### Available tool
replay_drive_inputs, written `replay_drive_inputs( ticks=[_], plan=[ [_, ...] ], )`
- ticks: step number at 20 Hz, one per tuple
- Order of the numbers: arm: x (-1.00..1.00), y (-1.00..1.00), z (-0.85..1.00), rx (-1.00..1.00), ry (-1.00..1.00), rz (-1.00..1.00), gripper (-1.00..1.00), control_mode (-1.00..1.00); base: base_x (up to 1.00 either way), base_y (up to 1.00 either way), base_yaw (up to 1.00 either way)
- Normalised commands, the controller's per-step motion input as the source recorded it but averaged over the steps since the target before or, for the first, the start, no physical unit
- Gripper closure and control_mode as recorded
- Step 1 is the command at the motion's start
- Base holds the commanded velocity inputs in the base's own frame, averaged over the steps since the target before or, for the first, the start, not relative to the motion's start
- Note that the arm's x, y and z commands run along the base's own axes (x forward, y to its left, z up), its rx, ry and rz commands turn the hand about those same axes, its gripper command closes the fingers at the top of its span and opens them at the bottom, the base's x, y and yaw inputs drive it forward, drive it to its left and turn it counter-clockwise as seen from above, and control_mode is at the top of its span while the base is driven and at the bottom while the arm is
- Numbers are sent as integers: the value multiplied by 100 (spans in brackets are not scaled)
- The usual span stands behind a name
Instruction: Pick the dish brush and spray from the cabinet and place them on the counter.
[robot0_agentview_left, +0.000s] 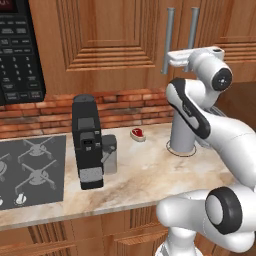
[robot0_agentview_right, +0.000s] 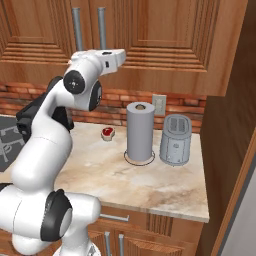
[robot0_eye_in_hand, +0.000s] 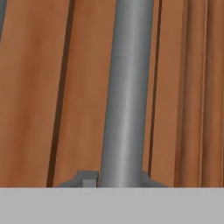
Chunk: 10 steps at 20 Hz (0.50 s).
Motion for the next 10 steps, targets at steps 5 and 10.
replay_drive_inputs(
  ticks=[5, 10],
  plan=[
    [50, 0, -3, 0, 5, 0, 100, -100, 0, 0, 0],
    [52, 3, -20, 1, -3, 3, 100, -100, 0, 0, 0]
  ],
)
